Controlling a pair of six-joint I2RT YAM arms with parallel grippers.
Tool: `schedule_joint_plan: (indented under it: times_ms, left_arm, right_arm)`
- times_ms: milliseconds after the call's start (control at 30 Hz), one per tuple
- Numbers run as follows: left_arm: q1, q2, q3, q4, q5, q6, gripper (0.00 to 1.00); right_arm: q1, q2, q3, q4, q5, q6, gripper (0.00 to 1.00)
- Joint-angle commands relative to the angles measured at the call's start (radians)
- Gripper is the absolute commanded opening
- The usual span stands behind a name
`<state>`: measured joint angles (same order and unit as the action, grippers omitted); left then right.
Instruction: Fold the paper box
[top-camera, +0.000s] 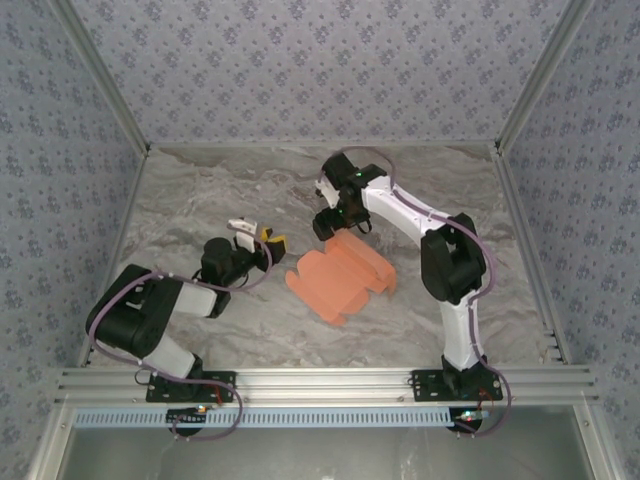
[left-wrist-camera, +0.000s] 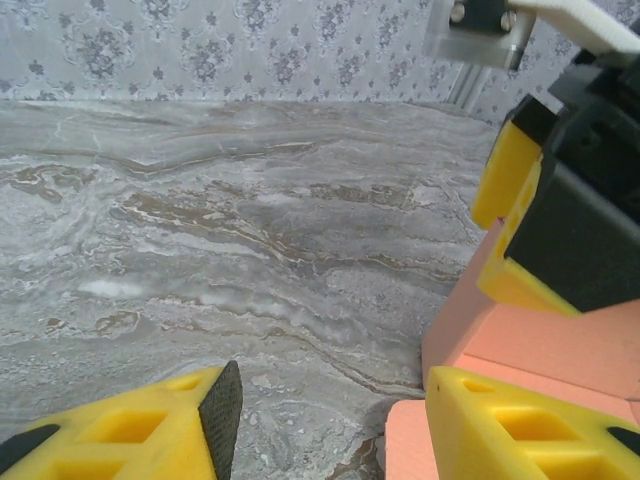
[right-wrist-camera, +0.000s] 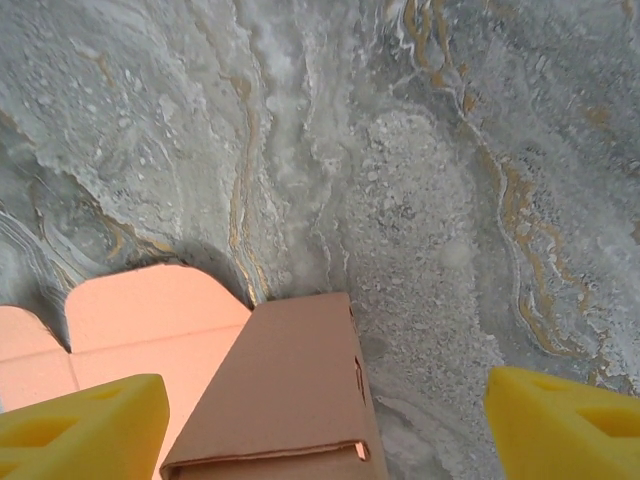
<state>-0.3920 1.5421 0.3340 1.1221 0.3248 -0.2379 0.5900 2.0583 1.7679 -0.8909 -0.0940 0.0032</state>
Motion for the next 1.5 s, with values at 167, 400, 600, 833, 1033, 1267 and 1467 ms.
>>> schedule_joint_plan:
  times_ms: [167,400,600,833,1033,1267,1467]
  left_arm:
    - [0.010,-0.067,-0.006,-0.050,-0.010,-0.008,0.53]
    - [0.012,-0.101,-0.004,-0.100,-0.008,0.003,0.53]
    - [0.012,-0.103,0.001,-0.114,0.026,-0.002,0.53]
    - [0.013,-0.103,0.063,-0.178,0.208,0.017,0.55]
    - [0.009,-0.125,0.159,-0.327,0.442,0.116,0.63]
    - [-0.011,-0.138,0.145,-0.296,0.505,0.188,0.72]
    - [-0.106,-0.157,0.255,-0.590,0.493,0.283,0.90]
  right_arm:
    - [0.011,0.065,0.077,-0.094,-0.026,-0.038,0.74]
    - [0.012,0.098,0.113,-0.126,-0.062,-0.068,0.55]
    - [0.012,0.113,0.134,-0.166,-0.071,-0.098,0.41]
    - [0.011,0.063,0.139,-0.243,-0.193,-0.207,0.30]
    - [0.022,-0.066,0.048,-0.266,-0.286,-0.380,0.29]
    - [0.015,-0.163,0.011,-0.314,-0.380,-0.518,0.29]
    - [0.016,-0.216,-0.021,-0.289,-0.386,-0.536,0.30]
